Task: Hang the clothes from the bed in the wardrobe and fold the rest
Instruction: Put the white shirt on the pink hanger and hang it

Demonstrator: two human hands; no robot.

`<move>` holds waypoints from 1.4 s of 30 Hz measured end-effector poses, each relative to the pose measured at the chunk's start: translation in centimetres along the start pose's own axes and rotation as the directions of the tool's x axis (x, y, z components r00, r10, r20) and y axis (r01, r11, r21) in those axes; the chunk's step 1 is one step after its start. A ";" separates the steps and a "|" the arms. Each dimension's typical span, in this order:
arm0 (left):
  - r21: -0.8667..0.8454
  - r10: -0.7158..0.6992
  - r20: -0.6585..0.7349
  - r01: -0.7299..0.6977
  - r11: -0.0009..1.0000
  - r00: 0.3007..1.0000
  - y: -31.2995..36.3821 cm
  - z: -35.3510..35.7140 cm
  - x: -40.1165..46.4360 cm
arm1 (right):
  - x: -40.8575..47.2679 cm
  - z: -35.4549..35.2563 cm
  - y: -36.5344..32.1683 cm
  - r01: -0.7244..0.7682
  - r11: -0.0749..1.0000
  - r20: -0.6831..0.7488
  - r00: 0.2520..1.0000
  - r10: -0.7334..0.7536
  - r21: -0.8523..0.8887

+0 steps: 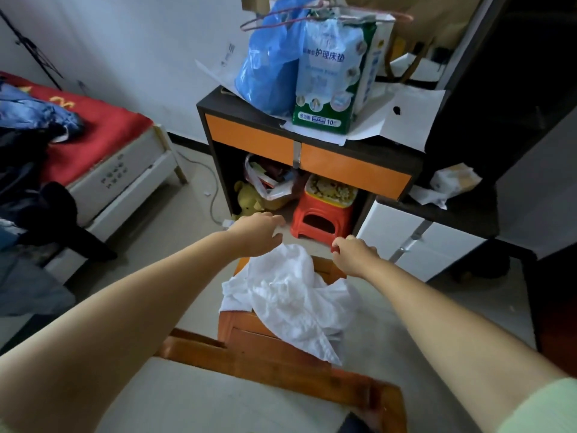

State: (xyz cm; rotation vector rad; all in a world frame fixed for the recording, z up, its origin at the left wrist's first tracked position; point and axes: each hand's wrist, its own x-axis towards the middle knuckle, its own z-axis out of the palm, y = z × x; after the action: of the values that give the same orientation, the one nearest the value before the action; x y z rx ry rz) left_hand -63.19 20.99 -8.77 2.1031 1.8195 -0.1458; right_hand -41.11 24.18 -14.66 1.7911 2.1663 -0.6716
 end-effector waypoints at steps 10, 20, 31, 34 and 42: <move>-0.037 -0.351 0.064 0.354 0.934 0.934 8.1 1.3 7.0 | 7.9 -0.2 9.9 0.277 0.961 0.198 0.943 -0.267 -0.021; -0.531 -0.806 0.379 0.820 0.213 0.455 12.1 20.4 11.0 | 14.8 8.1 13.3 0.453 0.891 0.440 0.805 -0.398 -0.022; -0.737 -0.830 0.531 0.389 -0.553 -0.173 9.9 38.5 13.6 | 23.8 21.7 7.1 0.305 0.864 0.308 0.843 -0.440 0.400; -0.773 -0.833 0.489 0.312 -0.552 -0.259 8.6 40.7 14.2 | 24.4 25.0 5.6 0.230 0.788 0.329 0.815 -0.476 0.570; -0.794 -0.804 0.595 -0.163 -0.586 -0.011 9.9 36.7 14.4 | 23.0 20.8 5.2 0.145 0.836 0.572 0.666 -0.478 0.529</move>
State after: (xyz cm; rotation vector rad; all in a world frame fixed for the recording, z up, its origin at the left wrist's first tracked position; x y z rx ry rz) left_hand -45.55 21.28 -45.37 -0.7857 1.9490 1.5516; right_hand -42.97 34.25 -44.38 0.9921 1.8609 -1.7294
